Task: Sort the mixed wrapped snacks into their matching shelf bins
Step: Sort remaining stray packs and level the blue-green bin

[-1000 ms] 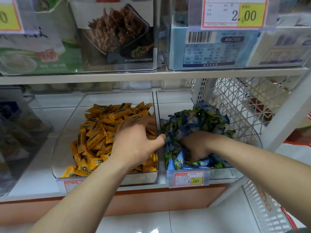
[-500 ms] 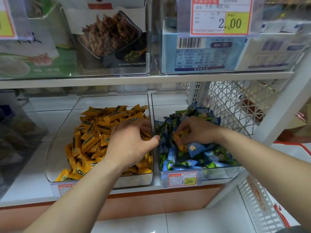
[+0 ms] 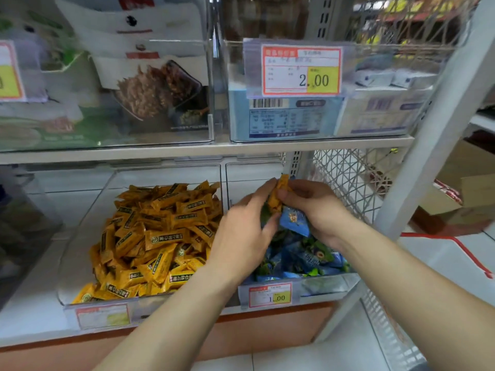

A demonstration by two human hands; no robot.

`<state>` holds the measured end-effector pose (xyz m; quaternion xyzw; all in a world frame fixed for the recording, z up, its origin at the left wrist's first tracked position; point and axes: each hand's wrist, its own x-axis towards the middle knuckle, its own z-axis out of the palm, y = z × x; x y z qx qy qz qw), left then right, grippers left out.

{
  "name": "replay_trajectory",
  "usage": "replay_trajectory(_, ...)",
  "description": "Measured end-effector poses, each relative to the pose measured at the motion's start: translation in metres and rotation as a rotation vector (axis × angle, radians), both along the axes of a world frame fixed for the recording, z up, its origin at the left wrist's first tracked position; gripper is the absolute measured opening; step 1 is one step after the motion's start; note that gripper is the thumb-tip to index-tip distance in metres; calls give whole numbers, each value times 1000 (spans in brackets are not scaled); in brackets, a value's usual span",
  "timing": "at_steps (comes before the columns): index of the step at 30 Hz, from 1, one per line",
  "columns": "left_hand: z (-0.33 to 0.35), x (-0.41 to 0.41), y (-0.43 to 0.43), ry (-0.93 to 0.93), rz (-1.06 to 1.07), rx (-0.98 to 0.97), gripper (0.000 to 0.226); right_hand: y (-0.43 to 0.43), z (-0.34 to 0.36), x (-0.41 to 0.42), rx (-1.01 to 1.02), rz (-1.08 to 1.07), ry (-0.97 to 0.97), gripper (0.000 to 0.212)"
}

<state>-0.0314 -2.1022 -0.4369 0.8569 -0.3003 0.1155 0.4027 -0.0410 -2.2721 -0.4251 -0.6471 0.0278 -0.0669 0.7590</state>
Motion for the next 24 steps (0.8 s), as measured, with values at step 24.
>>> replay_trajectory(24, -1, 23, 2, -90, 146, 92, 48, -19, -15, 9, -479, -101, 43, 20)
